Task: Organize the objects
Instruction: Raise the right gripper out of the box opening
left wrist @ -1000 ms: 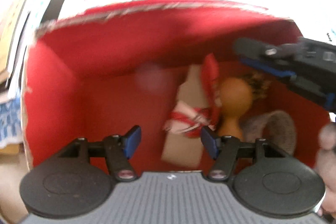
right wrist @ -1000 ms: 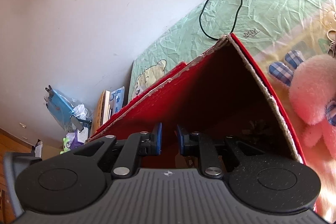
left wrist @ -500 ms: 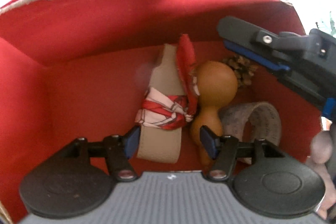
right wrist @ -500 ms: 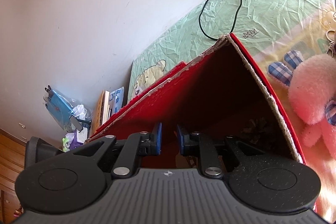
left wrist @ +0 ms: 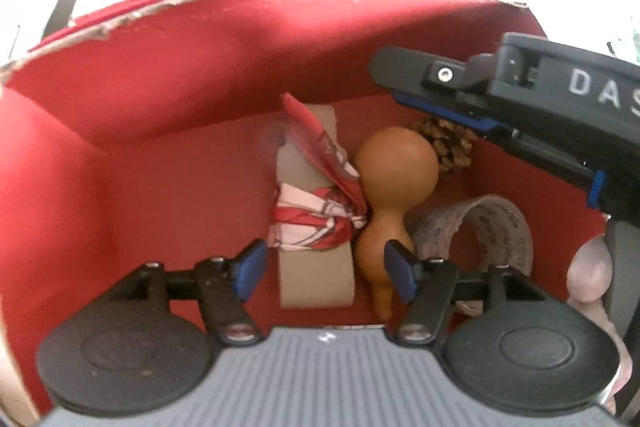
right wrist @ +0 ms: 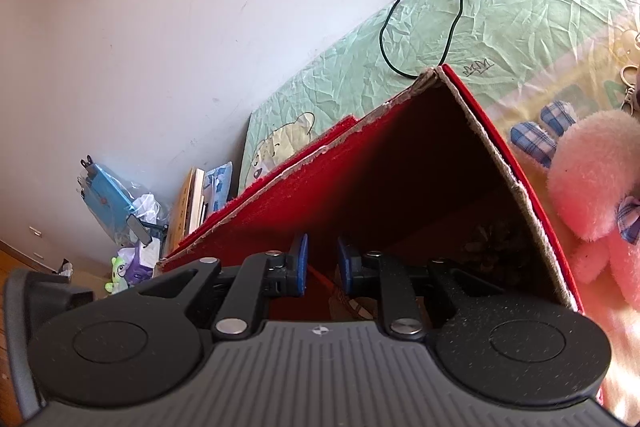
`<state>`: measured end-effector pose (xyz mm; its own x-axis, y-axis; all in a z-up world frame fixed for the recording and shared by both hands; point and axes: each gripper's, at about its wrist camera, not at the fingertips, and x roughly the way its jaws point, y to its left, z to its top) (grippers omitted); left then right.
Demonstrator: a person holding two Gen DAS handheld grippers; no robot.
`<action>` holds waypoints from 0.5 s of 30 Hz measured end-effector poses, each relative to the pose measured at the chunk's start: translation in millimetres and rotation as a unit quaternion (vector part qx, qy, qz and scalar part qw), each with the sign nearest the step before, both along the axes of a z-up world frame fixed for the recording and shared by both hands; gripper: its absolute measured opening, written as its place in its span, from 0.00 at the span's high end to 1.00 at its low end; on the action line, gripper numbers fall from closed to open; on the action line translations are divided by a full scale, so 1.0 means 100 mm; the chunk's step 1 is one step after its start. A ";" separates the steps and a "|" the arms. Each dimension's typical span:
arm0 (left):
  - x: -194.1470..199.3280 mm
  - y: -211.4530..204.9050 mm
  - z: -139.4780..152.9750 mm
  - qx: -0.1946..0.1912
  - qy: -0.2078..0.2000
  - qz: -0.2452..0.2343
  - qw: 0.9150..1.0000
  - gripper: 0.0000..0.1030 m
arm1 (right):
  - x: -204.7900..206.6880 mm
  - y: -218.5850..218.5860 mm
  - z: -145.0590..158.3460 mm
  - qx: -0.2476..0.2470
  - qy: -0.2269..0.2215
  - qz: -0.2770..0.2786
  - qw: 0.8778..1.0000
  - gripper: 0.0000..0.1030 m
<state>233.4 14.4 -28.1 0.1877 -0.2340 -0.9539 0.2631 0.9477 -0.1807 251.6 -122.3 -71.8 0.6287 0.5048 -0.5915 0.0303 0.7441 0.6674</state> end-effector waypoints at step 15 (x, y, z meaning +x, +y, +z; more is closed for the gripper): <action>-0.28 0.13 0.49 0.089 -0.148 0.064 0.983 0.35 | -0.03 0.07 0.05 -0.054 -0.016 0.007 0.998 0.78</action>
<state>205.7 27.1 20.8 0.4796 -0.0249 -0.8772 0.1563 0.9860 0.0575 248.8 -115.8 -66.8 0.6411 0.4483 -0.6229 0.0002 0.8115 0.5843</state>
